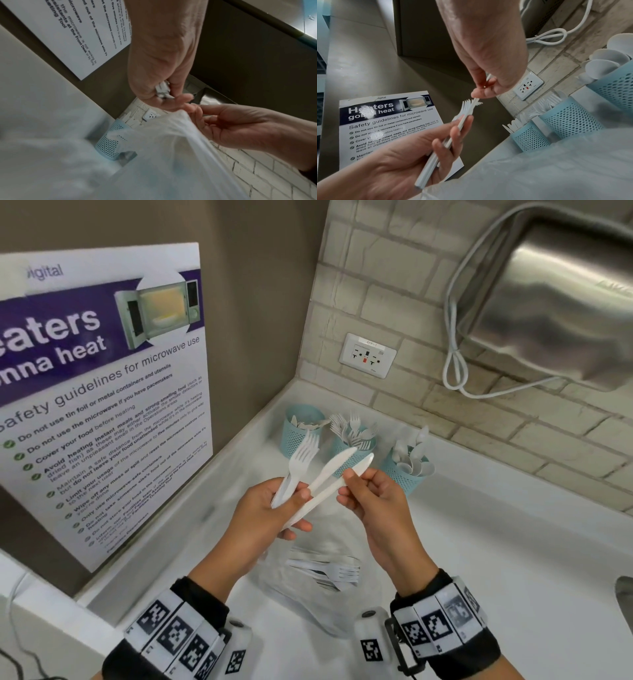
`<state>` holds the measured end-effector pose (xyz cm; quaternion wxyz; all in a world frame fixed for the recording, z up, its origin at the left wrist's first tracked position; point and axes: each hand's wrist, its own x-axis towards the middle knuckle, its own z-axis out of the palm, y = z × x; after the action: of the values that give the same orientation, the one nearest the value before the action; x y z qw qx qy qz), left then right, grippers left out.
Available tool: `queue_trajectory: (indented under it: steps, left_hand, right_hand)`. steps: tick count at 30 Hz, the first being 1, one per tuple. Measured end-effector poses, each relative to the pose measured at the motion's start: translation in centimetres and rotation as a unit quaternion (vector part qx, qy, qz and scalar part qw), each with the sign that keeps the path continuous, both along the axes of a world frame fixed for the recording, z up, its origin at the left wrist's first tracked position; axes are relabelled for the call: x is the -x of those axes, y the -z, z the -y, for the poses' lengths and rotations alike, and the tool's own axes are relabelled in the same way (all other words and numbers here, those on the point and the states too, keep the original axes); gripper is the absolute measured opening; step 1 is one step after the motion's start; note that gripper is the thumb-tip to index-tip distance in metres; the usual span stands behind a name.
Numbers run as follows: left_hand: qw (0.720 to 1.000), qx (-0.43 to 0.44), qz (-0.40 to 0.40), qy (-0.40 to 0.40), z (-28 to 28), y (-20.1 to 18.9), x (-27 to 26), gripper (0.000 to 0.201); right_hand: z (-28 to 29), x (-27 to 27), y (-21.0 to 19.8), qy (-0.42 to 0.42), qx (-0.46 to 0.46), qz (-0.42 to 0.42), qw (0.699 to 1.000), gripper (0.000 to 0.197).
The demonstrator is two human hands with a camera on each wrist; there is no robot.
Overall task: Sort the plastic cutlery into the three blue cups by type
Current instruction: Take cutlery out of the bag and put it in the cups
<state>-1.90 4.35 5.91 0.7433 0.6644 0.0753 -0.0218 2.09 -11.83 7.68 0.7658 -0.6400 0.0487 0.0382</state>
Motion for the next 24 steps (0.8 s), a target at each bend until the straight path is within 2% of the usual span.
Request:
queue_trajectory:
  steps: [3, 6, 10, 14, 17, 21, 24]
  left_hand:
    - [0.999, -0.018, 0.009, 0.036, 0.2, -0.1, 0.1, 0.015]
    - [1.000, -0.017, 0.004, 0.022, 0.1, 0.0, 0.0, 0.019]
    - [0.998, 0.006, -0.037, -0.051, -1.2, 0.4, -0.5, 0.020]
    - [0.996, -0.025, -0.042, -0.080, -2.1, 0.8, -0.8, 0.024]
    - [0.996, -0.028, -0.036, -0.077, -2.2, 0.9, -0.9, 0.025]
    - [0.997, -0.030, -0.043, -0.063, -2.4, 1.2, -0.9, 0.030]
    - [0.997, -0.018, -0.047, -0.055, -2.3, 1.3, -0.9, 0.037]
  right_hand:
    - [0.0, -0.2, -0.1, -0.056, 0.005, -0.016, 0.998, 0.021]
    - [-0.2, -1.2, -0.7, -0.072, 0.029, -0.010, 0.997, 0.019]
    - [0.3, -4.7, -2.8, 0.001, -0.028, 0.040, 0.999, 0.014]
    - [0.2, -8.9, -4.3, 0.073, -0.073, 0.083, 0.991, 0.011]
    - [-0.8, -11.9, -3.2, 0.093, -0.053, 0.078, 0.991, 0.011]
    - [-2.1, -14.7, -0.2, 0.068, 0.027, 0.020, 0.997, 0.026]
    - [-2.8, -15.2, 1.0, 0.024, 0.078, 0.010, 0.997, 0.015]
